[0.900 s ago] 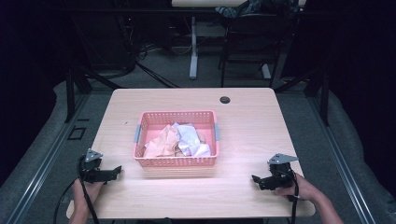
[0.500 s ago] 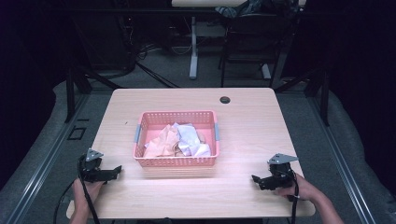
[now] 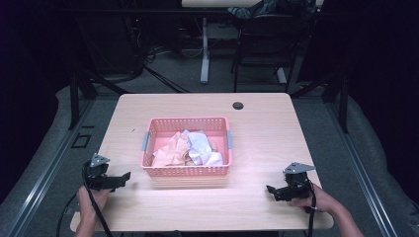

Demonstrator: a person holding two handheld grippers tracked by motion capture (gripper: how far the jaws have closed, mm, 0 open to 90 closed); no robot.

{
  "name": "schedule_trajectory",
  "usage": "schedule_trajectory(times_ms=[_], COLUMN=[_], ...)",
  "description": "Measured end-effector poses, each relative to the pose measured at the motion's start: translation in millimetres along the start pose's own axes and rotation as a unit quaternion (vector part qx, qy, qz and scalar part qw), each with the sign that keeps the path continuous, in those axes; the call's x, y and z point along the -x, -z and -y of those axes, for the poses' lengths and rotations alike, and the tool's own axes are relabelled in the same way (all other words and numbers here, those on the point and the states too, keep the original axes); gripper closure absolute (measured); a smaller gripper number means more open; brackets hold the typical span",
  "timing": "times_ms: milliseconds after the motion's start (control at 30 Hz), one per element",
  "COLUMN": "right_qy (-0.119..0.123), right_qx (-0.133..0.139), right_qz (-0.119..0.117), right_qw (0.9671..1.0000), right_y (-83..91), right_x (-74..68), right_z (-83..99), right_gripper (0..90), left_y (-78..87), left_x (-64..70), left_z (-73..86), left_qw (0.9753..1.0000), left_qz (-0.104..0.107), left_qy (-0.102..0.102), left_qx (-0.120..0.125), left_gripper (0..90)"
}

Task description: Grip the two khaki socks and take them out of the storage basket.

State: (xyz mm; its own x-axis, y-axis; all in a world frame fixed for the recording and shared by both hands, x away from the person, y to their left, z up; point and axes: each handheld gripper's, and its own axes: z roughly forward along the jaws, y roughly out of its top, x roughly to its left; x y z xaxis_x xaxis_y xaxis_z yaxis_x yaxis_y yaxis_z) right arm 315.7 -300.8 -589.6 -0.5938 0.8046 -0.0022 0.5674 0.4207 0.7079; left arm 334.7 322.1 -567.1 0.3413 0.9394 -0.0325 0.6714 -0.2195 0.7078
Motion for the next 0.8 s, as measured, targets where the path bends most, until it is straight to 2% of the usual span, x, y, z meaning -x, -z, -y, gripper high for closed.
schedule_trajectory(times_ms=[33, 133, 367, 500, 600, 800], right_qy=[0.000, 0.000, 0.000, 0.000, -0.002, -0.002], right_qx=[0.000, 0.000, 0.000, 0.000, 0.001, 0.001], right_qz=[0.000, 0.000, 0.000, 0.001, 0.002, 0.003], right_qw=[1.0000, 1.0000, 1.0000, 1.0000, 1.0000, 1.0000], right_y=[0.0, 0.0, 0.0, 0.1, 0.1, 0.1], right_x=[0.0, 0.0, -0.1, -0.2, -0.7, -0.7], right_z=[0.0, 0.0, 0.0, 0.0, 0.2, 0.2], right_gripper=[0.0, 0.0, 0.0, 0.0, 0.0, 0.0], left_y=[1.8, 8.7, 23.6, 32.6, 40.1, 46.7], left_x=[1.2, 1.9, 4.0, 7.0, 11.6, 16.9], left_z=[-1.8, -6.6, -20.8, -30.5, -42.2, -60.5], left_qw=[1.0000, 0.9999, 0.9998, 0.9998, 0.9998, 0.9992], left_qz=[-0.006, -0.007, 0.005, 0.012, 0.021, 0.040], left_qy=[0.000, 0.008, 0.017, 0.013, 0.006, 0.006], left_qx=[-0.001, -0.002, -0.001, 0.006, -0.002, -0.002], left_gripper=[0.2, 0.2, 0.1, 0.1, 0.0, 0.1])
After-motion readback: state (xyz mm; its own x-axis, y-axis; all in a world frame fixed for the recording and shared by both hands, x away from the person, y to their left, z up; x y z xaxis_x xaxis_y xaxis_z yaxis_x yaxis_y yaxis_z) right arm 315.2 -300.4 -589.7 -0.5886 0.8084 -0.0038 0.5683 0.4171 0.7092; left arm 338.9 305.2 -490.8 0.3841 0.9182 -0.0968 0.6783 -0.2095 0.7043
